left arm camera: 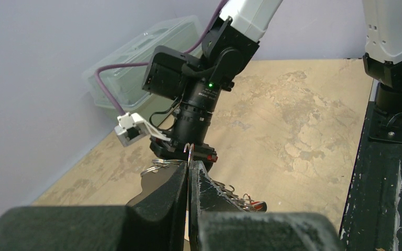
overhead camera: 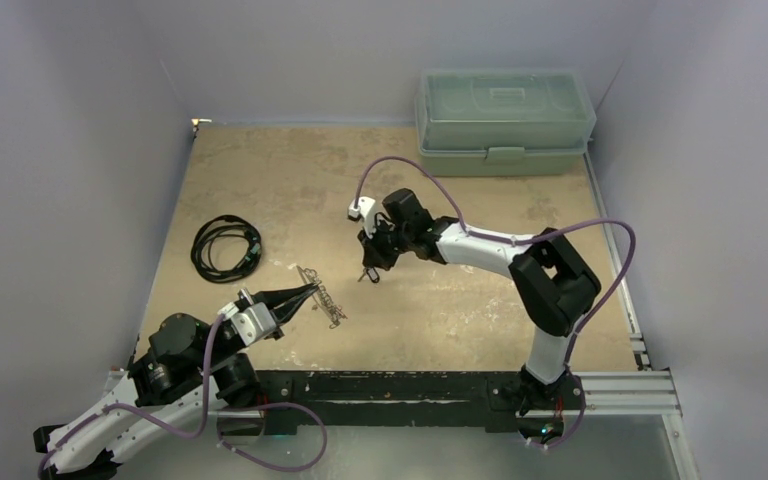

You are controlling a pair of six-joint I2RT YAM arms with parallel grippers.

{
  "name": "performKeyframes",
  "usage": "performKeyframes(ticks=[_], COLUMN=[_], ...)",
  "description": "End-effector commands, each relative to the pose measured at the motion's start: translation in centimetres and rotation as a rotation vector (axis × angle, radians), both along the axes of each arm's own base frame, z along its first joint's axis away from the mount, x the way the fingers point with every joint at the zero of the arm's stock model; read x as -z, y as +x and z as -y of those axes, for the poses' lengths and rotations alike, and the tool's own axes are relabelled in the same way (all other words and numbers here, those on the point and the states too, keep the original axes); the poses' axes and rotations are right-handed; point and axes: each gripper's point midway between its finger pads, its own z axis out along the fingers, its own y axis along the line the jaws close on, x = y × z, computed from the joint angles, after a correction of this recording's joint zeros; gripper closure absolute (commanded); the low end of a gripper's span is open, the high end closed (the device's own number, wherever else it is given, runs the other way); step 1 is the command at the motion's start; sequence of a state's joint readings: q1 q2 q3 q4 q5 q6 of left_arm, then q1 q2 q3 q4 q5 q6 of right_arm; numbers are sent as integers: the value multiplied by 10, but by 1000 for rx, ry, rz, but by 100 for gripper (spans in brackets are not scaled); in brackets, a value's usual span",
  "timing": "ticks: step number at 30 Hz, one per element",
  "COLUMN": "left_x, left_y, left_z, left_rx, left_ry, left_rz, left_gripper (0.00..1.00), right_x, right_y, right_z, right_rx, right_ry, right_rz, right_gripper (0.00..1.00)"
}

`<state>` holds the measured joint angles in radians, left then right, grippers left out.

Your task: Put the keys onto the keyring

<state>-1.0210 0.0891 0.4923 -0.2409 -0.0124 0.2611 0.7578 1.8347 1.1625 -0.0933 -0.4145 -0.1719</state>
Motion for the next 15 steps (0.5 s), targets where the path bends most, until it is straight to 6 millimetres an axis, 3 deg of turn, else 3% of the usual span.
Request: performKeyframes(ticks=[1,4,7,15], left_x=[-17,-18,-16,-16], left_y=[0,0,-1,-1], left_z=[-1,-1,-1,1], left_rx=[0,0,2,6], left_ry=[-72,-72,-70,-68], left_rz=[23,23,21,17], left_gripper=[100,100,100,100], right_x=[-29,-26,-35,-101], right_y=[0,-3,-8,-17], right_z=[-10,-7,-5,16], right_rx=[91,154,170,230], right_ry=[133,144,182,335], right_rz=[-33,-87,-92,45], right_gripper=[100,100,100,100])
